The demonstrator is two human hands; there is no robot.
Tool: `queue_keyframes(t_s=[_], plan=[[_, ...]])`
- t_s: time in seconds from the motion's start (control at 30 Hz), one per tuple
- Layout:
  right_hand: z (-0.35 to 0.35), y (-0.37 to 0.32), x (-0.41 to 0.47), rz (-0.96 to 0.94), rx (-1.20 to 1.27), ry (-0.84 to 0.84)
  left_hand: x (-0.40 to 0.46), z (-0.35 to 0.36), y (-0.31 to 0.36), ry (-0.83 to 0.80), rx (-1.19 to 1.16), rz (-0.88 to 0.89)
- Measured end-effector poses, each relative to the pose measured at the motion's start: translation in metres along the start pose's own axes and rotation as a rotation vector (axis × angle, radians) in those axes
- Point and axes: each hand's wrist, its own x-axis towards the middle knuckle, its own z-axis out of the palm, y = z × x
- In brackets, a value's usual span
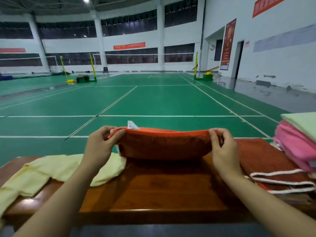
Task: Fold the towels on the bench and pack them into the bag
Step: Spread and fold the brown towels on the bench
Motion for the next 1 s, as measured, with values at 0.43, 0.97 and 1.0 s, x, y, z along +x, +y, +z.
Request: queue_keyframes(t_s=[0.43,0.97,1.0], plan=[[-0.056,0.023,-0.077,-0.319,-0.173,-0.387,-0.094,-0.019,-0.042,-0.193,0.195,-0.020],[-0.030,0.016,-0.042,-0.301,-0.685,-0.254,-0.051,0.022,-0.039,0.045,0.194,-0.038],[-0.020,0.017,-0.036,-0.270,-0.739,-0.276,-0.045,0.028,-0.044,0.043,0.197,-0.072]])
